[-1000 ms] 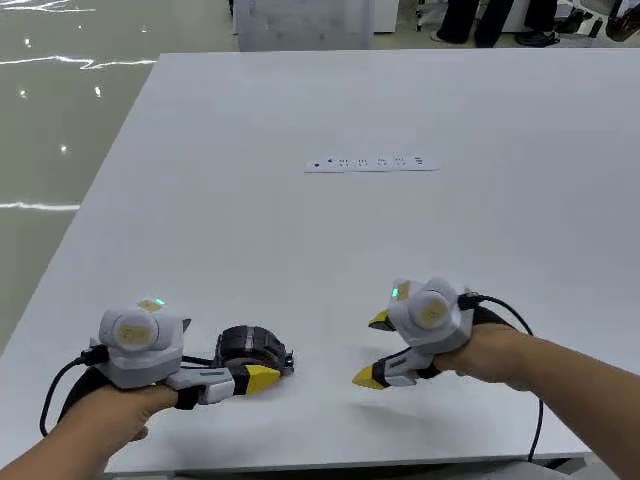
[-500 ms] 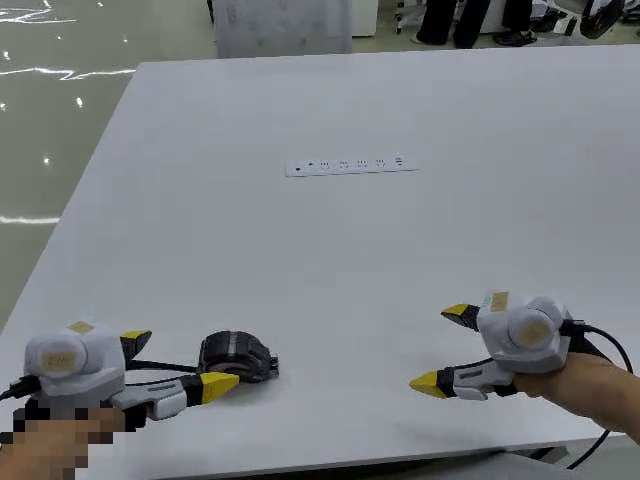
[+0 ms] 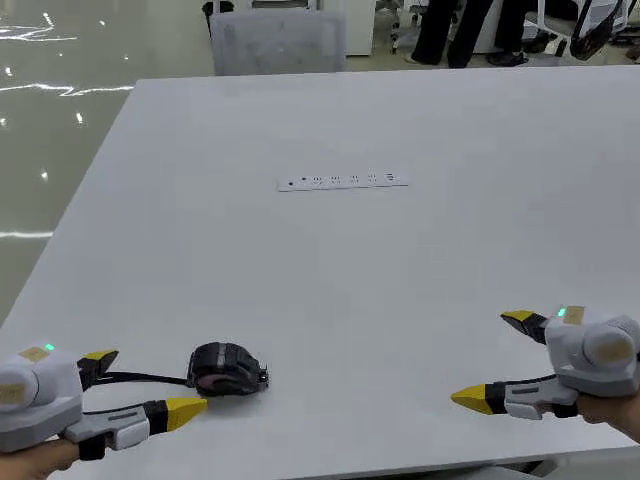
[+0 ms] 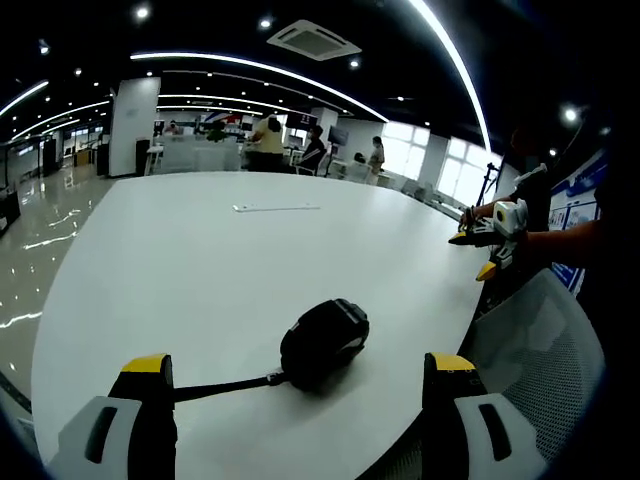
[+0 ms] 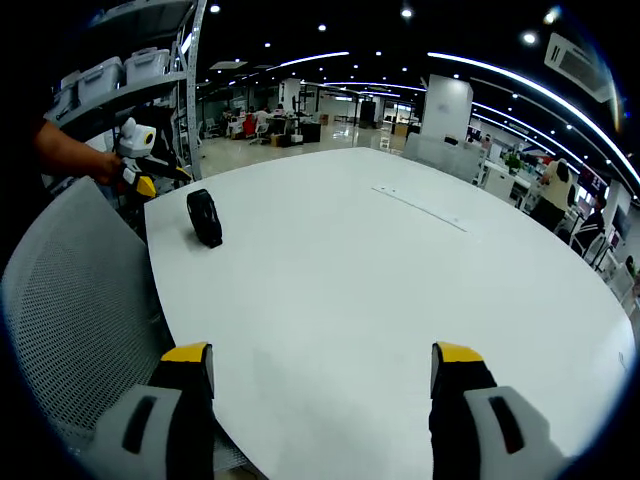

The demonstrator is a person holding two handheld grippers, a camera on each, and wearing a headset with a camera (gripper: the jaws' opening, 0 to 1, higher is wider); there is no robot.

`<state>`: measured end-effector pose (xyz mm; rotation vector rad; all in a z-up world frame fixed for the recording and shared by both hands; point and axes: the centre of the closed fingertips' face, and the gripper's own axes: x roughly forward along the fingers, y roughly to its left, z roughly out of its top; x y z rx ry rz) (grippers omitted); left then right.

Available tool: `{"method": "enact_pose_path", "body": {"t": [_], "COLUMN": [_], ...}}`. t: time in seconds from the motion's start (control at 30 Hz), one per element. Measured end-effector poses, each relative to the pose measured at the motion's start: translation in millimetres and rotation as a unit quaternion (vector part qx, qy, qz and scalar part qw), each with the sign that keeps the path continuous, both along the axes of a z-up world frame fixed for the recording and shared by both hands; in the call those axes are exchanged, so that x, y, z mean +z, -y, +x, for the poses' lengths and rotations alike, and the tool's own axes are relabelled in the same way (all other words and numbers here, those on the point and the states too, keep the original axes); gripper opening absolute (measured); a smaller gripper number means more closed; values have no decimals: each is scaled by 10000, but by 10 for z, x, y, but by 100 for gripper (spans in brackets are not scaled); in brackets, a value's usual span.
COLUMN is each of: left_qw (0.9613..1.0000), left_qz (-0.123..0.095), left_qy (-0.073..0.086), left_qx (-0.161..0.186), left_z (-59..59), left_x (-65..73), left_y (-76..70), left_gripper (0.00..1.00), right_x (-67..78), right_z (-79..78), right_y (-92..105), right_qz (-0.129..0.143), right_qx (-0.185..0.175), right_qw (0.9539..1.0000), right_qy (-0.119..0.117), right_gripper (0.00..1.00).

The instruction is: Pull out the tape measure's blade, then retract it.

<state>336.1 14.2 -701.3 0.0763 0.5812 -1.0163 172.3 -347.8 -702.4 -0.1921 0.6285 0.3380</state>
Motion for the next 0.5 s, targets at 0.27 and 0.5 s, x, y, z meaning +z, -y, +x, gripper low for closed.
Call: {"method": "enact_pose_path", "body": {"t": [0.27, 0.5], "left_qw": [9998, 9999], "left_qz": [141, 99], "left_qy": [121, 101], "left_qx": [-71, -22], "left_z": [-36, -42], "left_x": [1, 3], "left_y": [-37, 9], "left_gripper": [100, 100], "right_x": [-61, 6], "right_z": [-164, -179], "right_y": [87, 102], "right_qz": [77, 172], "right_qx": [-176, -315], "right_qw": [9997, 9994], "right_qy": [-130, -16], "right_gripper": [96, 96]}}
